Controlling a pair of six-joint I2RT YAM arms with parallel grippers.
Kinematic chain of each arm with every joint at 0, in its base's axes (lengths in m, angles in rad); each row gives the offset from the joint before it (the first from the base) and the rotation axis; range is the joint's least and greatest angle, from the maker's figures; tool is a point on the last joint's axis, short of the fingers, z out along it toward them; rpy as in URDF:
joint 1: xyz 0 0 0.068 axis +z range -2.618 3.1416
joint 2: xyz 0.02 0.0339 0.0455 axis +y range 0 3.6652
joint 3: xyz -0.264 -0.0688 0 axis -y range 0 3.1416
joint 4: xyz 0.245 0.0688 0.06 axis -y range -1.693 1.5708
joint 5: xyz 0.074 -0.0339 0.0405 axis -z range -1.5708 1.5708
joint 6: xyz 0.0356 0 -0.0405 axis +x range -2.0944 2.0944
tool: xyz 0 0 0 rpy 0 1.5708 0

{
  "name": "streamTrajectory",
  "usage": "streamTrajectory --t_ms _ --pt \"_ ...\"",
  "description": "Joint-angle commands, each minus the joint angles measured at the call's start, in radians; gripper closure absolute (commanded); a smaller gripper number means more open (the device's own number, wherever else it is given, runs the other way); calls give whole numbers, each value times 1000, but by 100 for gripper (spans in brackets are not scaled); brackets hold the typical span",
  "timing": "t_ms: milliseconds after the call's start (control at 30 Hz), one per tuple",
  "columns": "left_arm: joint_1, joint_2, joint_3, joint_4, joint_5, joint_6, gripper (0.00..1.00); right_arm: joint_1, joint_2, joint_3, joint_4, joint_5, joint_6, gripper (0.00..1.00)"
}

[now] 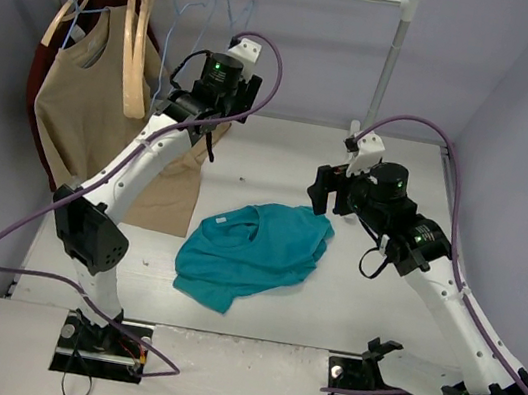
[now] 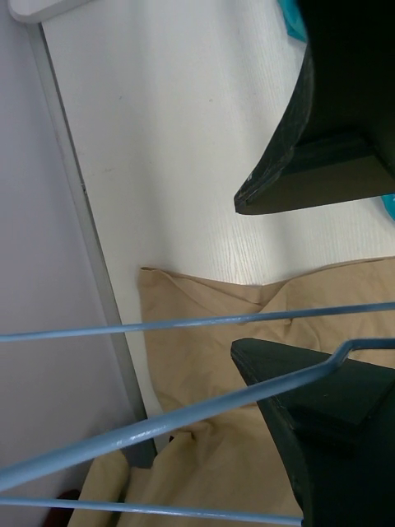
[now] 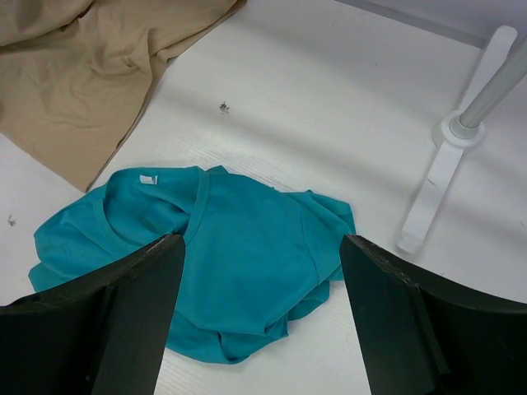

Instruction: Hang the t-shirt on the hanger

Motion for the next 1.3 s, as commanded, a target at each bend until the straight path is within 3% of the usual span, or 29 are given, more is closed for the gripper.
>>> streamTrajectory --t_ms 0,667,967,1067,1267 --pt "-4 -86 21 96 -19 24 39 5 6 -1 70 -16 1 22" --pt "-2 -52 8 34 -170 49 39 5 9 -7 71 -27 2 21" --pt "0 -21 26 -4 -159 28 39 5 -2 -21 71 -25 8 21" --pt "1 -20 21 -12 -147 20 46 5 -6 -23 71 -25 10 21" --pt "7 -37 6 -6 -116 8 70 5 -3 -23 73 -24 11 21"
